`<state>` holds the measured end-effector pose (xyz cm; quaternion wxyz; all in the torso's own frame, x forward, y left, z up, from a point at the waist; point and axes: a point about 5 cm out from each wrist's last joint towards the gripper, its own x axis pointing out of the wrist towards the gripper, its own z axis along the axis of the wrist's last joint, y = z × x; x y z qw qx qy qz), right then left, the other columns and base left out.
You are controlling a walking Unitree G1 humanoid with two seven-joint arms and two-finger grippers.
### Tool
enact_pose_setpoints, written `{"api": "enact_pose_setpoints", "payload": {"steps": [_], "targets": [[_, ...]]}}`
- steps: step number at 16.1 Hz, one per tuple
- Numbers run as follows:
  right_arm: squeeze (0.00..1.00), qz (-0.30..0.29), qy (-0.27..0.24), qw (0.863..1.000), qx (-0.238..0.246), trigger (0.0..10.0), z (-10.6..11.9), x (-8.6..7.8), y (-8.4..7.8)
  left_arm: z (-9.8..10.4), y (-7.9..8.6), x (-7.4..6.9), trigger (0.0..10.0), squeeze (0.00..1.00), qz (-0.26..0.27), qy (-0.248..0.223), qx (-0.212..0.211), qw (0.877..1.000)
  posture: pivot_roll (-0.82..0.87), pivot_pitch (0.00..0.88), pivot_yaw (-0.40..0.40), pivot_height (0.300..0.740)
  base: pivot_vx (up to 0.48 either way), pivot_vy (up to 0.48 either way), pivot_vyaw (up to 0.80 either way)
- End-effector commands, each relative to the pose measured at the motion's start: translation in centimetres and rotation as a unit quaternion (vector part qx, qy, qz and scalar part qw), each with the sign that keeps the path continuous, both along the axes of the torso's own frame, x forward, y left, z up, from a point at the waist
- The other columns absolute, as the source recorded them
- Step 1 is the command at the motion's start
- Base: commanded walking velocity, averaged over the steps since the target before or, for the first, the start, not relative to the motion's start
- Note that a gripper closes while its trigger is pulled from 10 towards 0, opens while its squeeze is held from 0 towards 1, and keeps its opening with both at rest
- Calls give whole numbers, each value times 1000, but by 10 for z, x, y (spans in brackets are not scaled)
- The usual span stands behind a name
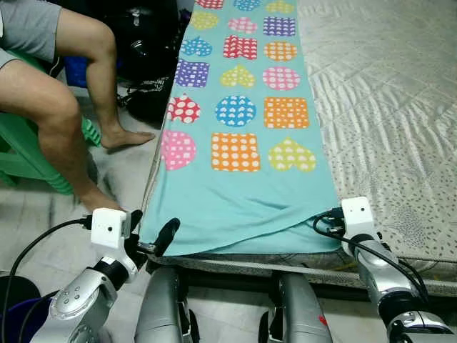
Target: Clean up the room
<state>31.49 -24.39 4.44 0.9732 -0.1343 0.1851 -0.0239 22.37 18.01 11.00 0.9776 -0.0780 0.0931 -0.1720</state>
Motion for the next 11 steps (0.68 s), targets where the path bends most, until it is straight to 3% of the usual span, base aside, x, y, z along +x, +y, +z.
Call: {"api": "enact_pose_setpoints", "payload": {"steps": [1,2,3,4,5,6,9,11], "targets": [[1000,-5,-1,1000,2,10000,-2,-4,-4,-3,1,-3,10000,0,-2,10,6,1000,96,185,16,587,0,0,0],[773,-7,-1,1000,0,10000,-3,-5,-5,-4,0,-4,10000,0,-4,12,5,1000,94,186,15,587,0,0,0],[796,-14,-7,1000,0,10000,-2,-4,-5,-4,0,-4,10000,0,-6,13,4,1000,95,187,16,587,0,0,0],[565,-22,-20,1000,10,10000,1,-3,-5,-4,0,-4,10000,0,-7,14,4,1000,95,188,16,587,0,0,0],[0,-32,-30,999,24,10000,2,-3,-5,-4,0,-4,10000,0,-7,14,4,1000,94,187,16,587,0,0,0],[0,-40,-34,997,48,10000,1,-3,-4,-4,0,-3,10000,0,-7,14,4,1000,92,186,15,587,0,0,0],[0,-35,-36,998,49,10000,0,-5,0,-4,-2,-3,10000,0,-8,13,3,1000,92,187,17,587,0,0,-800],[0,-30,-44,997,47,10000,2,-4,1,-4,-2,-3,10000,0,-9,14,2,1000,91,188,17,587,0,0,-241]]}}
